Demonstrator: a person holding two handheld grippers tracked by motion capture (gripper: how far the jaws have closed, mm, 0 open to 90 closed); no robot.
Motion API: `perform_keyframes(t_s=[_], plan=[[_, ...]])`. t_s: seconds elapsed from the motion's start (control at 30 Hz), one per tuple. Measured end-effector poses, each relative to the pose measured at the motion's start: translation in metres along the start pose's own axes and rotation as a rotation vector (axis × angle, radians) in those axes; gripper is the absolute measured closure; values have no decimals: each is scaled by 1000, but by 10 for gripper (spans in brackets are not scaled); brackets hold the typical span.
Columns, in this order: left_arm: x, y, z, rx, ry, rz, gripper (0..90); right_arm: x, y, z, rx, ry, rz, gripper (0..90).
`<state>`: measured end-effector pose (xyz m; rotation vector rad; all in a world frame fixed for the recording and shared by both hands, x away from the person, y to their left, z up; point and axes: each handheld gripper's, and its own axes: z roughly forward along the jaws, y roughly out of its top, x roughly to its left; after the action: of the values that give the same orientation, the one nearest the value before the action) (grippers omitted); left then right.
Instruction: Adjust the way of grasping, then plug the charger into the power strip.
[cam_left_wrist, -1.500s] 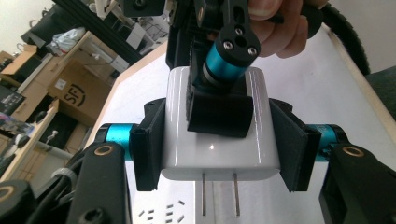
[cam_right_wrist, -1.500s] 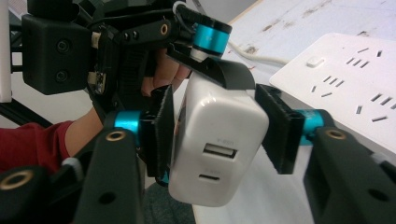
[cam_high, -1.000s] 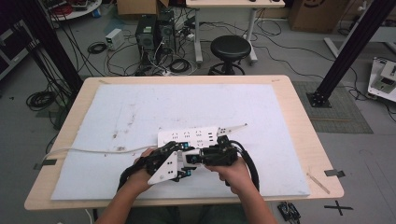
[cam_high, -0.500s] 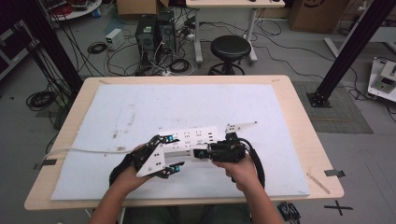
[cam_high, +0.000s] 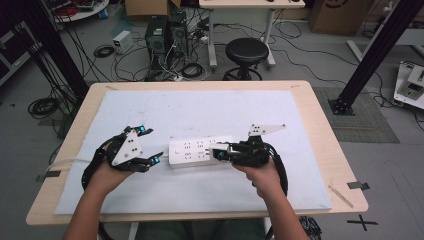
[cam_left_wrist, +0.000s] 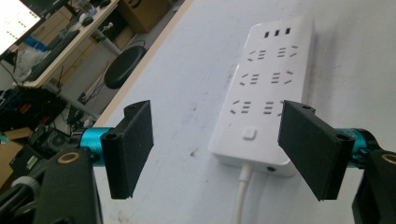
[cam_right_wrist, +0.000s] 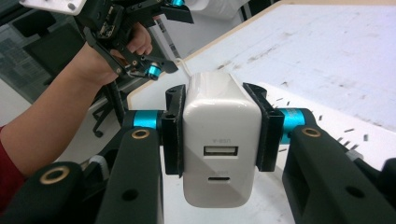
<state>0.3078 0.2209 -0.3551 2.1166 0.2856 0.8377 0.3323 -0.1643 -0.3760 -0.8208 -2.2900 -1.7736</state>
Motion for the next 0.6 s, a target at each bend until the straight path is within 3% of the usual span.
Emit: perform_keyframes(t_s=[0.13, 0.33, 0.6], plan=[[12, -7, 0, 10, 2, -24, 265, -1, 1, -3, 3, -18, -1, 633], [24, -13, 0, 48, 13, -50, 266, -5, 4, -3, -7, -65, -42, 633], [28, -24, -6, 52, 28, -71, 266, -2, 10, 10, 23, -156, -182, 633]])
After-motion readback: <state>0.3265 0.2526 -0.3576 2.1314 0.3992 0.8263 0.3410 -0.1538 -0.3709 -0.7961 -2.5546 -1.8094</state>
